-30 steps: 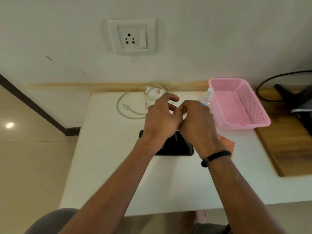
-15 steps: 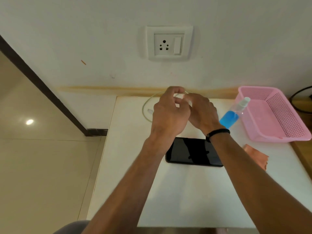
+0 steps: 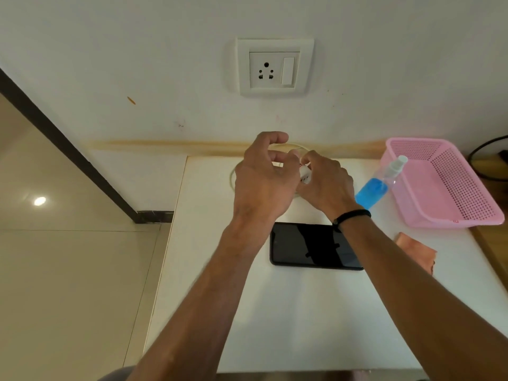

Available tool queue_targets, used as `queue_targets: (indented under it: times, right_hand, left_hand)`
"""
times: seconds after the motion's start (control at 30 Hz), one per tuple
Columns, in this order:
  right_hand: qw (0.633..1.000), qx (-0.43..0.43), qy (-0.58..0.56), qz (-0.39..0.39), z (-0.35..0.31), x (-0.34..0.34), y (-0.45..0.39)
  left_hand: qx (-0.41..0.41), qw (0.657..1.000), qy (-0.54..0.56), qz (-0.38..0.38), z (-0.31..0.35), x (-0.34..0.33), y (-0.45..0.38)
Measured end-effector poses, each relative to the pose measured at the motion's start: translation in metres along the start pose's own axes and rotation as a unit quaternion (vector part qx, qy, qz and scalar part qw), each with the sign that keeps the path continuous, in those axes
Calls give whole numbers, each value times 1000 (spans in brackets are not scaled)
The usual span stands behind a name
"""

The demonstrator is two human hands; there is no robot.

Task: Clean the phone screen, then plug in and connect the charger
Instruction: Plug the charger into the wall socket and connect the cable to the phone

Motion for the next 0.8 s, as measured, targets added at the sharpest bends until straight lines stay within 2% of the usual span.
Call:
queue_targets:
  times: [0.23,0.43,0.53,0.6,0.7,0.8]
  right_hand:
    - [997,-44,-42,42,-1,33,2]
    - [991,-7,-94,93,-19,68,10]
    - [980,22,-155,119,-37,75,13]
    - [978,34,-153,139,-46,75,15]
    - [969,56,-164,178,-54,75,19]
    - [957,90,-194,194,-62,77,20]
  left_hand:
    - [6,1000,-17,-1,-2,-2,-1]
    - [20,1000,-14,12,-6,-5,-5]
    - [121,990,71,-26,-11,-11,-6]
    - [178,974,138,-34,-13,-12,-6]
    - [171,960,223,-16,-7,-7,-12]
    - [126,972,197,15,-1,0,-17]
Point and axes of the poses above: each hand's wrist, its own y-axis away from the middle knuckle, its own x-axis out of the back of the hand, z = x × y, the point moved 3 cm from there along -y, towards the middle knuckle, and after that the axes turned 12 degrees about x, right-handed, at the moved point
